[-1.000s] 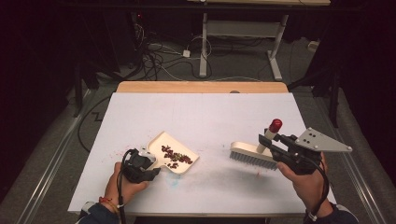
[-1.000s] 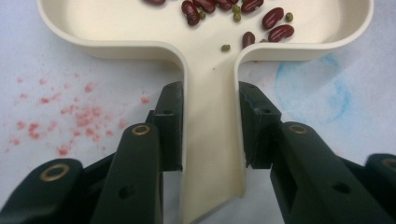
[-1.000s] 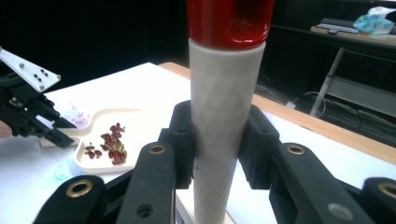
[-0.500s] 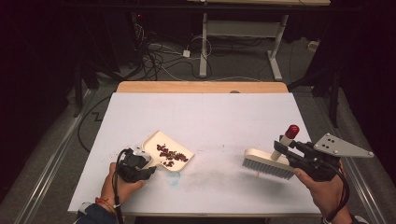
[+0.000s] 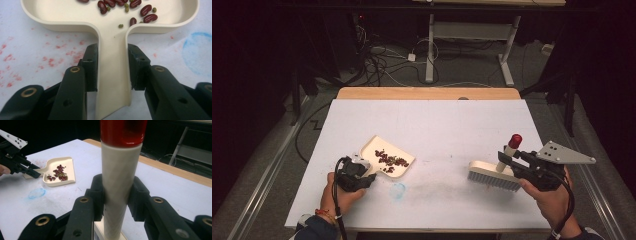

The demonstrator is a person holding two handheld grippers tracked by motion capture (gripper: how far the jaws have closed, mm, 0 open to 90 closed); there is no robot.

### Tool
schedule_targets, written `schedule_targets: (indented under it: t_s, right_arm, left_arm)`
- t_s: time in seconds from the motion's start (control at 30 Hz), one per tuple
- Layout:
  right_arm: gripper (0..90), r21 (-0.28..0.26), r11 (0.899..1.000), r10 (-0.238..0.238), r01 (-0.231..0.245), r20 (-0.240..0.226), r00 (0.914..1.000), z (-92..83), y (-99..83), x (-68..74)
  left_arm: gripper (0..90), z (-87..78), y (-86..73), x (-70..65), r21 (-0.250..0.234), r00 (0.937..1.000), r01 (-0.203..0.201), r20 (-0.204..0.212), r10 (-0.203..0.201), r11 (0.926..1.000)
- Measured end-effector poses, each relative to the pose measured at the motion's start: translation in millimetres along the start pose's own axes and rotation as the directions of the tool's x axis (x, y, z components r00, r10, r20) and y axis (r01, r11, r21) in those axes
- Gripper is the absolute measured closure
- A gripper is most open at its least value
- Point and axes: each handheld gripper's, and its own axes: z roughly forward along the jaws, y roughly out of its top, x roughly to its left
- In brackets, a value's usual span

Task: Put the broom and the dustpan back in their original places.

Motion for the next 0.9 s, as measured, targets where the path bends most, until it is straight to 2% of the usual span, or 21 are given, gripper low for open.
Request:
schedule_targets:
  t_s: [0.17,0.3,0.4,0.5,0.6,0.7,0.8,0.9]
  right_arm:
    - [70.2,0.017,1.0,-0.013,0.014,-0.034,0.9993,-0.7,2.0,-0.4]
    - [70.1,0.041,0.999,-0.015,0.017,-0.043,0.999,2.8,5.1,-3.5]
    - [70.1,0.075,0.997,-0.009,0.015,-0.074,0.9972,12.7,6.7,-8.1]
    - [70.1,0.111,0.993,-0.018,0.032,-0.122,0.9923,27.4,9.4,-15.7]
    - [69.7,0.127,0.992,0.0,0.015,-0.118,0.993,40.5,15.6,-24.9]
    - [68.7,0.138,0.99,0.021,-0.009,-0.093,0.9955,56.9,19.0,-36.2]
    - [67.1,0.156,0.986,0.061,-0.051,-0.057,0.9965,73.7,20.9,-48.3]
    - [65.6,0.183,0.979,0.097,-0.09,-0.033,0.9947,90.1,21.9,-60.6]
  left_arm:
    - [63.5,-1.5,-1.8,7.4,-0.007,0.9969,0.063,-0.046,-0.063,0.998]
    - [63.4,-2.1,-3.5,16.4,-0.017,0.9871,0.138,-0.079,-0.139,0.9903]
    - [63.4,-2.1,-3.5,18.0,-0.025,0.9805,0.169,-0.097,-0.171,0.9853]
    - [63.4,0.2,-2.0,17.5,-0.038,0.9752,0.194,-0.101,-0.197,0.9802]
    - [63.1,2.8,0.4,14.4,-0.058,0.9699,0.22,-0.094,-0.225,0.9737]
    - [56.9,4.3,2.4,5.2,-0.068,0.9715,0.223,-0.068,-0.227,0.9725]
    - [50.9,3.1,3.9,-2.3,-0.082,0.9742,0.206,-0.076,-0.213,0.975]
    - [47.5,-4.5,2.7,2.9,-0.145,0.9787,0.196,-0.032,-0.203,0.9698]
